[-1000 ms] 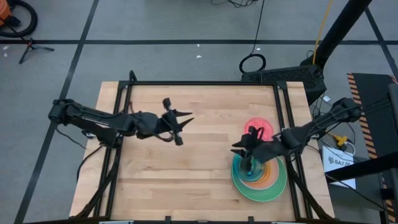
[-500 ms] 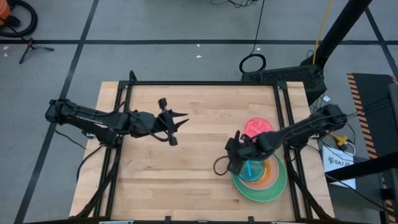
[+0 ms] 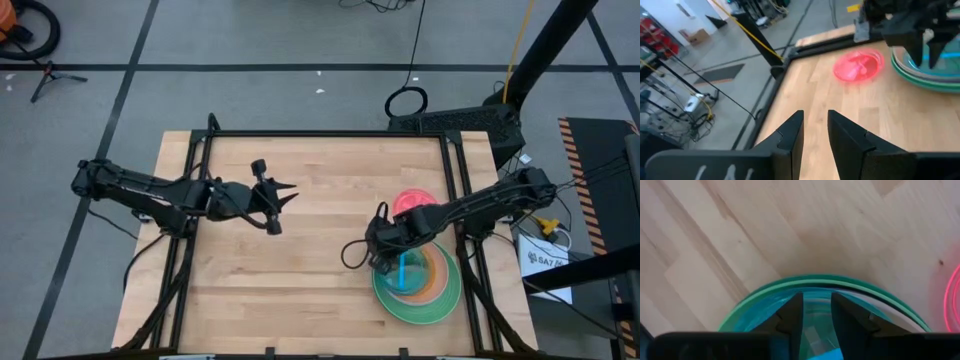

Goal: Stack plastic plates
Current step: Stack the blue transparent plate on top of the orange transparent plate

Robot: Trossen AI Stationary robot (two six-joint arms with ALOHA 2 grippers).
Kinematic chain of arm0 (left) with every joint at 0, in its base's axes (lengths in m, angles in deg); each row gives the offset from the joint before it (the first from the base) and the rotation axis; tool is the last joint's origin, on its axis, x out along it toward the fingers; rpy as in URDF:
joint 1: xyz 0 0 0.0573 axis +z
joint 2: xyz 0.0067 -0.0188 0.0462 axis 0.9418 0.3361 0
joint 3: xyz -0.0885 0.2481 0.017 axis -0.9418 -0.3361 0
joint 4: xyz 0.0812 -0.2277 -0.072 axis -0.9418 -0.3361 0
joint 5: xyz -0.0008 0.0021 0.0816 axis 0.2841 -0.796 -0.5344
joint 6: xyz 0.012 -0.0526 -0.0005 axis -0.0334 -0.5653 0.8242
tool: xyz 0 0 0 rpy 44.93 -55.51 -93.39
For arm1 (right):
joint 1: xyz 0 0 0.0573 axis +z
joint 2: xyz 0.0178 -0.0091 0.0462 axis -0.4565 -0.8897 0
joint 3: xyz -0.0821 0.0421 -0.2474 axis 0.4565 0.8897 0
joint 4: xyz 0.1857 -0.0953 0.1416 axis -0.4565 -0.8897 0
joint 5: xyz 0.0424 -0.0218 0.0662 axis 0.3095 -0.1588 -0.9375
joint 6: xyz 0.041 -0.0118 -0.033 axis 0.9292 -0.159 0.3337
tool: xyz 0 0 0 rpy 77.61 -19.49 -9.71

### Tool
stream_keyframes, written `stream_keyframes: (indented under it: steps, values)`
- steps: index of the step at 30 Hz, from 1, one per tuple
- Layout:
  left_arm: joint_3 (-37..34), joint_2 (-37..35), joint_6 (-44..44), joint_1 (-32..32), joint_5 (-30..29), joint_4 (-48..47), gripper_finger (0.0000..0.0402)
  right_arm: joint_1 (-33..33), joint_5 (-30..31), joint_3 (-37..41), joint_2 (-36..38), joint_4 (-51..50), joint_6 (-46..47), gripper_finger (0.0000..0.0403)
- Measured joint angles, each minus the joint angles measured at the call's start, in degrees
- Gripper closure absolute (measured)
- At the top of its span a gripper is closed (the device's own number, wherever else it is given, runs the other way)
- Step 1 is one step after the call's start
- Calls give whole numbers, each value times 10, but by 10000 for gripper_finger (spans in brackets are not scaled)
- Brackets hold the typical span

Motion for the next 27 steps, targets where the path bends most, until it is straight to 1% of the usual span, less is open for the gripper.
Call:
stream_keyframes:
  steps: [4, 8, 13, 16, 20, 27]
  values:
    - [0, -27, 18, 4, -24, 1, 307, -5, -1, 0, 6, 9, 4, 310]
    - [0, -74, 19, 7, -40, -14, 307, -7, 2, 0, 6, 16, 0, 310]
    - [0, -120, -23, 7, -42, -69, 307, -8, 31, 0, 1, 61, -7, 310]
    - [0, -130, -29, 7, -42, -92, 307, -8, 47, 0, -3, 77, -5, 310]
    - [0, -130, -31, 6, -42, -115, 307, 0, 34, 0, -17, 74, -4, 310]
    - [0, -129, -37, 5, -42, -118, 307, 8, 29, 0, -17, 28, 25, 310]
